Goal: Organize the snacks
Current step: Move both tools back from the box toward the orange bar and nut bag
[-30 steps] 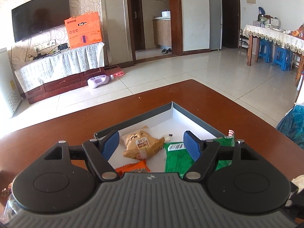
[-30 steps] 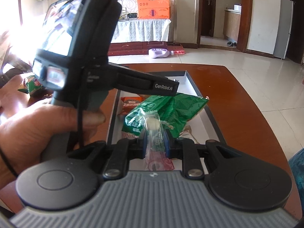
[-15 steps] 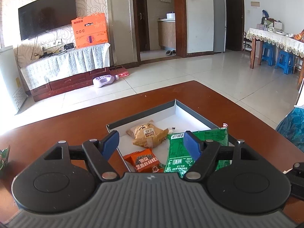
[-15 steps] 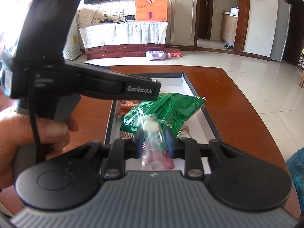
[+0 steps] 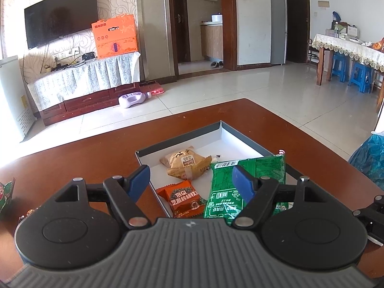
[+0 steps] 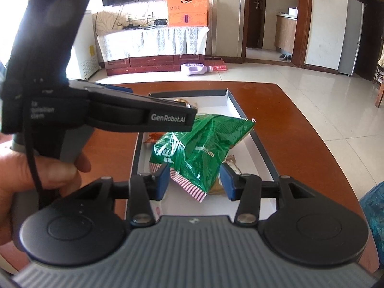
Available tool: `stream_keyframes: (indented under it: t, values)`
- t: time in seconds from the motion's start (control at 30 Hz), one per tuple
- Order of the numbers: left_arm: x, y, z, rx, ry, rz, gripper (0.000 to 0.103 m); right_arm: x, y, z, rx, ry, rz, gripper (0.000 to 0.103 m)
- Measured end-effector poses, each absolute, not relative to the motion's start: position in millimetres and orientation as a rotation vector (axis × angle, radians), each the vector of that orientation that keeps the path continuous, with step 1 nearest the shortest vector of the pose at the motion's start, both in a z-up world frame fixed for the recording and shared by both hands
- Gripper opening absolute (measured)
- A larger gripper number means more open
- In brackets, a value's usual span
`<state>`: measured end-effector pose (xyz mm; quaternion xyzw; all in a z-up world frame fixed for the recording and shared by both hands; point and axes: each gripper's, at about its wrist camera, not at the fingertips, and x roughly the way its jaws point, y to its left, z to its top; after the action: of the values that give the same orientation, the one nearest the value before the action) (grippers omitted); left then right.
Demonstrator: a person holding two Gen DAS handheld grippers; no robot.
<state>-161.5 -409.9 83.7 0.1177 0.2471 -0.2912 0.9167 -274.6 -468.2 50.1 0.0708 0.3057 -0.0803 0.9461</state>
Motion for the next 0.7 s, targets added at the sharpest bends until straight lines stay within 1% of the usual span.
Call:
stream_keyframes:
  t: [0.27,0.47,0.6,0.7]
  values:
    - [-161,-407,78,0.225,0.525,-0.598,0.080,-277,-471,52,0.160,0.596,-0.180,0.048]
    - [-166,-404,72,0.202,0.543,-0.600,0.080,-280,-480,52,0.235,0.584,-0.182,0.047]
    - [-173,-399,71,0.185,0.546,-0.607,0.080,-280,-477,52,0.218,0.584,-0.184,0.042]
    - [-177,-394,70,0.173,0.546,-0.605,0.080,-280,-475,53,0.215,0.573,-0.190,0.042]
